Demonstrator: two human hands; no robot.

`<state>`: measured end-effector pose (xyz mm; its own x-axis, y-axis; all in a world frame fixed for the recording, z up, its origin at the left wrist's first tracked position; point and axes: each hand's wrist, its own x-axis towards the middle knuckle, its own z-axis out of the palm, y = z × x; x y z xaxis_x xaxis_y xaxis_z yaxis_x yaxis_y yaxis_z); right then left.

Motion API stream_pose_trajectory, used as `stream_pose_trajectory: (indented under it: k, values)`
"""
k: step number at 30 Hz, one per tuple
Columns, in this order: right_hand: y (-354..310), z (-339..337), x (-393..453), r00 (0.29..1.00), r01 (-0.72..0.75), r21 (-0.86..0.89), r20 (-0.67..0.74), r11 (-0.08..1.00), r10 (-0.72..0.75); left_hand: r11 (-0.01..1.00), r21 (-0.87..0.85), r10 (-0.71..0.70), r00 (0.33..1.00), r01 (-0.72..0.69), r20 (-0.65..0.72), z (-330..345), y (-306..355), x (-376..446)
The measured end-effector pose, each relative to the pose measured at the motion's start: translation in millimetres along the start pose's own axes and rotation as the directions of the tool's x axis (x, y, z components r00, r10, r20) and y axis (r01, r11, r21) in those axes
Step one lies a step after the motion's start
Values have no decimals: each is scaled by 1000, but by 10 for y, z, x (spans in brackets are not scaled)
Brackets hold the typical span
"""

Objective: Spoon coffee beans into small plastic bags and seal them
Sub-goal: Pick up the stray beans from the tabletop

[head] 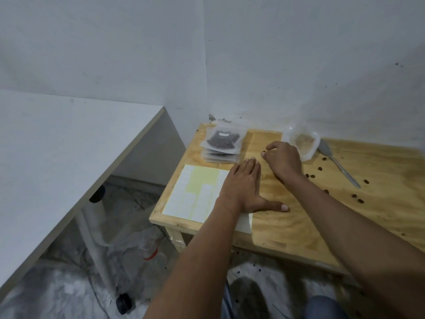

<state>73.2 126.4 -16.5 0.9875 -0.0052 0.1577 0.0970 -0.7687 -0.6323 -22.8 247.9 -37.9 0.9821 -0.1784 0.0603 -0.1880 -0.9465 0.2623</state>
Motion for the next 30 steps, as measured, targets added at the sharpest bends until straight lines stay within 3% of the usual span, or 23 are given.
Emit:
stream_pose_trajectory:
  k: [12,14,17,19,21,23,27,30]
  values:
    - [-13,150,136,996,94,-286,21,954,-92,1000,-6,7,1000,-7,-7,-14,5,-9]
    - [-38,85,115,997,79,-170,21,982,-76,1000,-8,7,1000,-7,-7,-10,6,-5]
    - [-129,-120,101,998,-58,268,28,962,53,1000,2,5,1000,-5,-9,-7,2,-4]
    - [-171,-288,133,960,-274,582,119,766,253,1000,1,2,1000,-2,3,-7,-4,0]
    - [-106,-466,159,900,-413,746,246,523,359,1000,8,2,1000,-2,17,-15,-4,-1]
    - [22,-632,168,873,-459,793,318,401,370,1000,22,8,999,-9,33,-23,1,-3]
    - [243,-903,68,851,-486,834,382,263,360,999,44,7,999,-10,53,-18,-11,0]
    - [416,-1010,-40,846,-502,796,372,338,381,999,49,4,998,-7,61,2,-11,-1]
